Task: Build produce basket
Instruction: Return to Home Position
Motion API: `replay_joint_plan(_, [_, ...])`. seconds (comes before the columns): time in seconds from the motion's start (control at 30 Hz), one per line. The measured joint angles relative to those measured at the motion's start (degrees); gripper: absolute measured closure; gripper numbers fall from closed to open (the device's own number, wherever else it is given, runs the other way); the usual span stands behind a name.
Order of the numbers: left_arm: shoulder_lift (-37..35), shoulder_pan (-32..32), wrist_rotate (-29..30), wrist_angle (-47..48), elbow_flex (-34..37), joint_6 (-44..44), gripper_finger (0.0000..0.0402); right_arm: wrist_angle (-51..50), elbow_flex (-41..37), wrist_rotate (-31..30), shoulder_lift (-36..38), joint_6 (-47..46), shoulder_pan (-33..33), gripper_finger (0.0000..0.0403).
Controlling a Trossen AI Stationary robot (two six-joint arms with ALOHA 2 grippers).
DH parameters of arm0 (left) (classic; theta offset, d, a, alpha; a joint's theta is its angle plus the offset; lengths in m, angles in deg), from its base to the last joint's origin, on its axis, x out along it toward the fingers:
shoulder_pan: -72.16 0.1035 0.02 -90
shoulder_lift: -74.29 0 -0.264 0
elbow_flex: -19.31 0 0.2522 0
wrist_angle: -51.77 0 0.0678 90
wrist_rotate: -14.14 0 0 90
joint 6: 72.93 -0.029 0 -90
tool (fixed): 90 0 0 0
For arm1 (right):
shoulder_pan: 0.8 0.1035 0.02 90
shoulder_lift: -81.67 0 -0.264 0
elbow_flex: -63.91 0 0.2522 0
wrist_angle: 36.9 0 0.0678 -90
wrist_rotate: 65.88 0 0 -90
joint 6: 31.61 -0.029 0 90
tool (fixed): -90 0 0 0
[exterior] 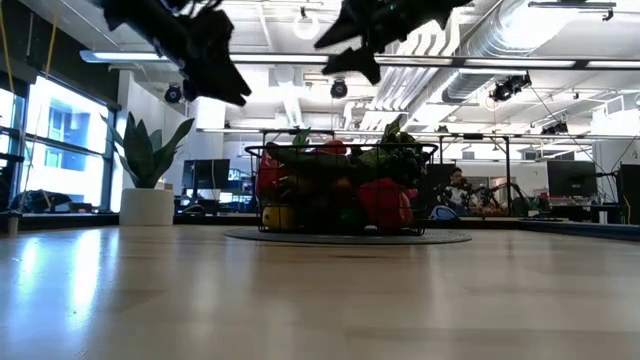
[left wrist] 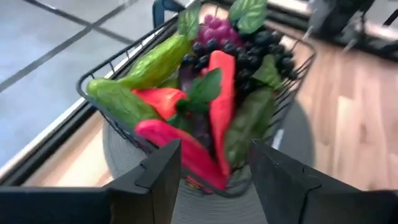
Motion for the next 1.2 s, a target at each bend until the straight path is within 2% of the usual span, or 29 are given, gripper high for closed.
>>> replay_joint_plan(0.27, [-10.0,-4.8,3.8,-10.1,10.8,2.1,0.0227,6.8,0.0,0.0,2.9,-0.9,1.8,0.0160])
replay_joint_plan(0.47, [-16.7,-5.0,5.1,-18.3,20.3,3.7,0.0227,10.2,0.0,0.1,6.5,-0.8,1.7,0.0160])
replay_joint_plan(0.7, [-22.8,-5.0,5.1,-23.7,27.9,6.3,0.0227,10.8,0.0,0.2,12.7,1.9,1.1,0.0160])
replay_joint_plan(0.93, [-27.3,-5.0,5.1,-28.7,33.6,10.2,0.0227,9.5,0.0,0.3,20.1,1.7,0.6,0.0160])
replay_joint_plan(1.2, [-32.4,-4.7,5.3,-31.3,37.7,10.3,0.0227,-1.1,0.0,0.3,31.0,4.7,0.6,0.0160])
